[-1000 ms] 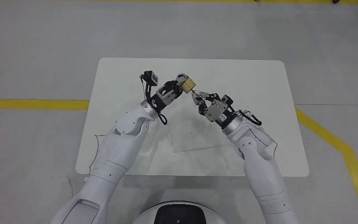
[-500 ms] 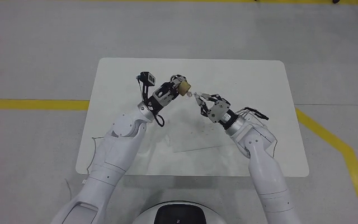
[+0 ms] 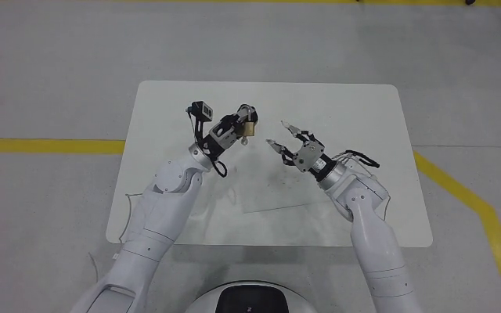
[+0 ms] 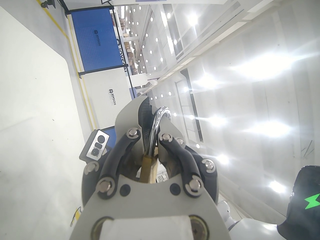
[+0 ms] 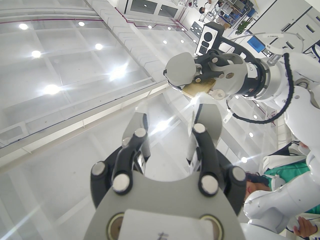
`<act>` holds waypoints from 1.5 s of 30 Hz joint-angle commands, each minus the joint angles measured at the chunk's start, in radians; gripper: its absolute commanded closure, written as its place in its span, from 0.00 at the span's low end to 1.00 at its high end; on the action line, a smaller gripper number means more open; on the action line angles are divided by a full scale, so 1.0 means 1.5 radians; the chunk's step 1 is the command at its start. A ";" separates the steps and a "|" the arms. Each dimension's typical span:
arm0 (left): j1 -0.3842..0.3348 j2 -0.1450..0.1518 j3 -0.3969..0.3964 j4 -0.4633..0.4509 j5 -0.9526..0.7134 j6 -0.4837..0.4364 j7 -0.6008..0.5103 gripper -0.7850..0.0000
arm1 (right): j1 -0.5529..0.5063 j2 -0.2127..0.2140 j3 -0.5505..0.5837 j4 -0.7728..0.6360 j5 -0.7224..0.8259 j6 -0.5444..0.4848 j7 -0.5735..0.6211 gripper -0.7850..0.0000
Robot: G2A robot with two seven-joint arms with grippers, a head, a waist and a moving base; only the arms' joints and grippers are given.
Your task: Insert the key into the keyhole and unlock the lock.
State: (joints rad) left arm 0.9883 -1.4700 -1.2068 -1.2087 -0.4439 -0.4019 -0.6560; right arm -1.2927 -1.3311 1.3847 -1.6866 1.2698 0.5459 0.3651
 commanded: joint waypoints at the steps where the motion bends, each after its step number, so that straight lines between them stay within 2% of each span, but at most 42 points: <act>1: -0.002 0.002 -0.002 0.002 -0.002 0.026 -0.003 1.00 | 0.000 0.000 0.000 0.000 0.000 0.000 0.000 0.00; 10: -0.001 0.002 -0.004 0.002 -0.007 0.041 0.001 1.00 | 0.000 0.000 0.000 0.000 0.000 0.000 0.000 0.00; 12: 0.003 0.007 -0.007 -0.009 0.048 0.063 0.012 1.00 | -0.003 0.001 0.004 -0.006 -0.013 -0.021 -0.004 0.00; 16: 0.011 0.023 -0.004 -0.041 0.226 0.145 0.014 1.00 | -0.021 0.009 0.049 -0.034 -0.101 -0.118 0.028 0.00; 20: 0.025 0.034 0.011 -0.072 0.318 0.190 -0.041 1.00 | -0.051 0.018 0.114 -0.067 -0.257 -0.303 0.037 0.00; 24: 0.009 0.040 0.045 -0.067 0.425 0.218 -0.081 1.00 | -0.076 0.017 0.146 -0.083 -0.414 -0.512 -0.041 0.00; 25: 0.001 0.040 0.060 -0.061 0.458 0.229 -0.087 1.00 | -0.082 0.014 0.145 -0.085 -0.462 -0.581 -0.080 0.00; 27: -0.012 0.038 0.079 -0.047 0.482 0.237 -0.090 1.00 | -0.088 0.011 0.145 -0.080 -0.557 -0.670 -0.136 0.00; 31: -0.040 0.029 0.122 0.001 0.492 0.240 -0.089 1.00 | -0.092 0.006 0.133 -0.060 -0.724 -0.739 -0.218 0.00; 34: -0.064 0.020 0.158 0.038 0.513 0.247 -0.078 1.00 | -0.094 0.002 0.115 -0.051 -0.768 -0.748 -0.253 0.00; 35: -0.070 0.017 0.167 0.048 0.516 0.248 -0.071 0.85 | -0.094 0.002 0.115 -0.051 -0.768 -0.748 -0.253 0.00; 36: -0.073 0.015 0.172 0.053 0.515 0.248 -0.067 0.62 | -0.094 0.002 0.115 -0.051 -0.768 -0.748 -0.253 0.00; 37: -0.078 0.012 0.180 0.061 0.511 0.247 -0.060 0.50 | -0.094 0.002 0.115 -0.051 -0.768 -0.748 -0.253 0.00; 38: -0.081 0.010 0.184 0.068 0.511 0.246 -0.057 0.20 | -0.094 0.002 0.115 -0.051 -0.768 -0.748 -0.253 0.00; 39: -0.084 0.009 0.187 0.072 0.514 0.248 -0.054 0.00 | -0.094 0.002 0.115 -0.051 -0.768 -0.748 -0.253 0.00; 42: -0.091 0.007 0.202 0.085 0.538 0.260 -0.060 0.00 | -0.094 0.002 0.115 -0.051 -0.768 -0.748 -0.253 0.00; 45: -0.087 0.010 0.198 0.072 0.548 0.269 -0.058 0.00 | -0.094 0.002 0.115 -0.051 -0.768 -0.748 -0.253 0.00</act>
State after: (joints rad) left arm 0.8530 -1.4578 -0.9042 -1.0892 0.3734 -0.0030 -0.7472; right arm -1.4335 -1.3282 1.5579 -1.7631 0.1178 -0.5764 -0.0138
